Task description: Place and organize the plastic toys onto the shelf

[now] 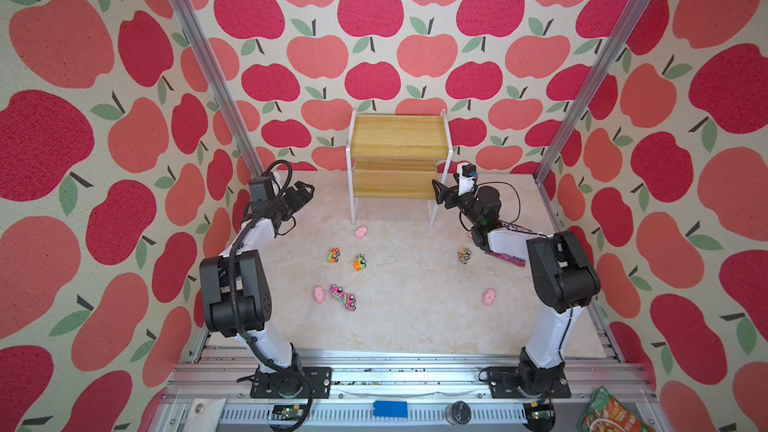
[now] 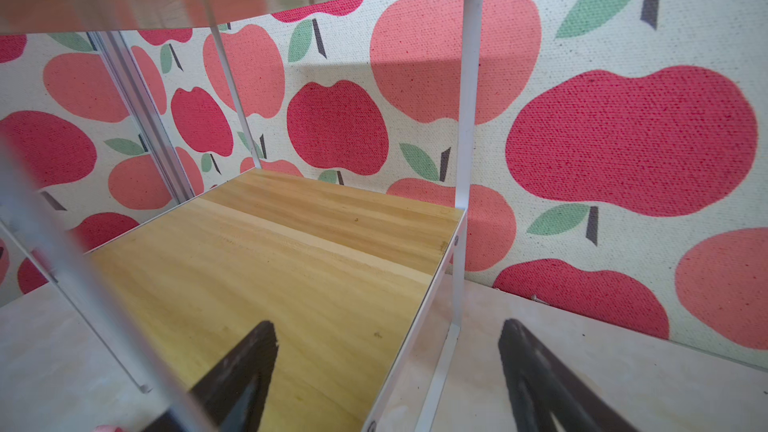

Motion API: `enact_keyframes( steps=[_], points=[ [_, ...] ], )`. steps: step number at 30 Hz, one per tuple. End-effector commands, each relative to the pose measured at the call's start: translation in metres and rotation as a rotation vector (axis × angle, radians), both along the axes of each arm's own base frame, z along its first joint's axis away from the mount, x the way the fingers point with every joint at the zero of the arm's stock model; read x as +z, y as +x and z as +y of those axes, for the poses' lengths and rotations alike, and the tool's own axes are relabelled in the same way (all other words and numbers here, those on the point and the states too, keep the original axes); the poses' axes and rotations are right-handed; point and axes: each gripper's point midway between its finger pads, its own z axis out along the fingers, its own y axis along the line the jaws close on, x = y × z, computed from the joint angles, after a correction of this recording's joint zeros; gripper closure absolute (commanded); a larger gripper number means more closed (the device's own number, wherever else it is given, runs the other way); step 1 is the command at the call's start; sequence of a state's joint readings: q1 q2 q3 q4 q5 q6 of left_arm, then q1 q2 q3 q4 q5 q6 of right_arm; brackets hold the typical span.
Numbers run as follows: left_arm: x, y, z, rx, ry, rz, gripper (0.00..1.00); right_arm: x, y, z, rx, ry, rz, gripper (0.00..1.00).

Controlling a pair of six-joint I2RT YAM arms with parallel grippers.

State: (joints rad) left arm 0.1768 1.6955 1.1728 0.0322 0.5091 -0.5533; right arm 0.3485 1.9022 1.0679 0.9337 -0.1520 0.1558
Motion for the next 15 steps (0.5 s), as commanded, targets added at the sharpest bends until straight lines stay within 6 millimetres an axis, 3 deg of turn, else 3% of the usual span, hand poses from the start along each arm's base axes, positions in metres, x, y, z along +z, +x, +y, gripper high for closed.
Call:
enact_keyframes(
  steps=[1,7,15],
  points=[
    [-0.010,-0.020,-0.007,-0.023,0.085,0.055,0.05,0.004,0.009,-0.013,-0.024,0.031,0.014,0.13],
    [-0.015,-0.042,-0.016,-0.048,0.197,0.121,0.04,0.009,0.003,-0.025,-0.006,0.057,0.032,0.10],
    [-0.026,-0.082,-0.018,-0.046,0.272,0.227,0.03,0.035,-0.018,-0.025,0.074,0.082,0.030,0.05]
  ],
)
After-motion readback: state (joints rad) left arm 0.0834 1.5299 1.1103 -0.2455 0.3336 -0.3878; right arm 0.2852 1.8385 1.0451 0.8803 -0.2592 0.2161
